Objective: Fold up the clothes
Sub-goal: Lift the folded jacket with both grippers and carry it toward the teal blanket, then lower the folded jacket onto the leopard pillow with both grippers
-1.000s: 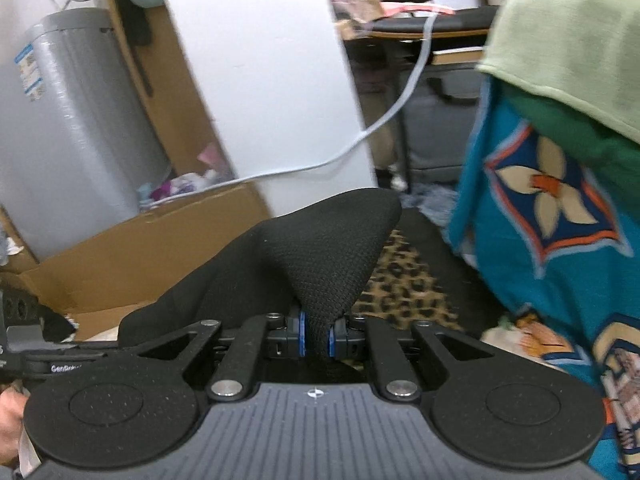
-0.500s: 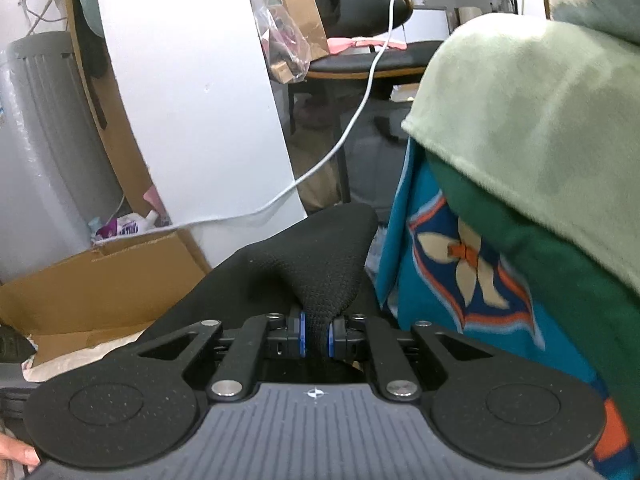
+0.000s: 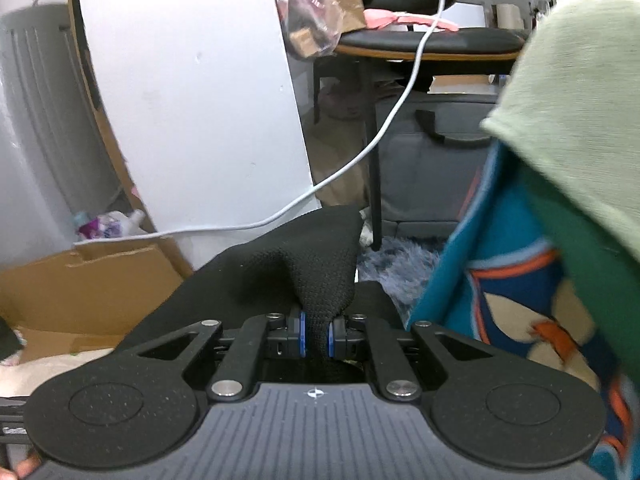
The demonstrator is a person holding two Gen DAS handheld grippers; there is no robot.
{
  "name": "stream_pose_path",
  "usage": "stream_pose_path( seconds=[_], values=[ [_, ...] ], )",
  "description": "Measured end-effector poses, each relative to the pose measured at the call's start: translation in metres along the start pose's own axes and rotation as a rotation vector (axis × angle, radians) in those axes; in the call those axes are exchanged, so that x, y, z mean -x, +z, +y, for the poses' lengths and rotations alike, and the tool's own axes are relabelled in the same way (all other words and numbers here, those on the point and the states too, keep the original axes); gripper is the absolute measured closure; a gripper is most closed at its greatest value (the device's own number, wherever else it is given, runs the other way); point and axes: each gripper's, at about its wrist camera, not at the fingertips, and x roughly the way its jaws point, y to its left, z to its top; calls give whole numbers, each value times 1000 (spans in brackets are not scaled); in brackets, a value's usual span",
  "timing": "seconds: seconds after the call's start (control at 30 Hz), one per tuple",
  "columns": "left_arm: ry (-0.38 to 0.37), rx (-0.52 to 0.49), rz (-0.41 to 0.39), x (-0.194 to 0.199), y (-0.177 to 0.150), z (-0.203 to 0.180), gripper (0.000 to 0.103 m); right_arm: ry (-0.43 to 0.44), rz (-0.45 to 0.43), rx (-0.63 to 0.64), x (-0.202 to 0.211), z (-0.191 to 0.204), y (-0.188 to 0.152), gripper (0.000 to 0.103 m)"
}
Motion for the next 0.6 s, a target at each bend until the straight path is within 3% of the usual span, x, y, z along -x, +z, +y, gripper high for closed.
stream_pose_path(
  seconds=[0.43,0.6],
  values=[
    [57,78,28,-49,17,60,74,-45,84,75,-97,15,8,94],
    [72,91,48,-71,22,74,74,-81,91,42,-127,6,11,93]
  ],
)
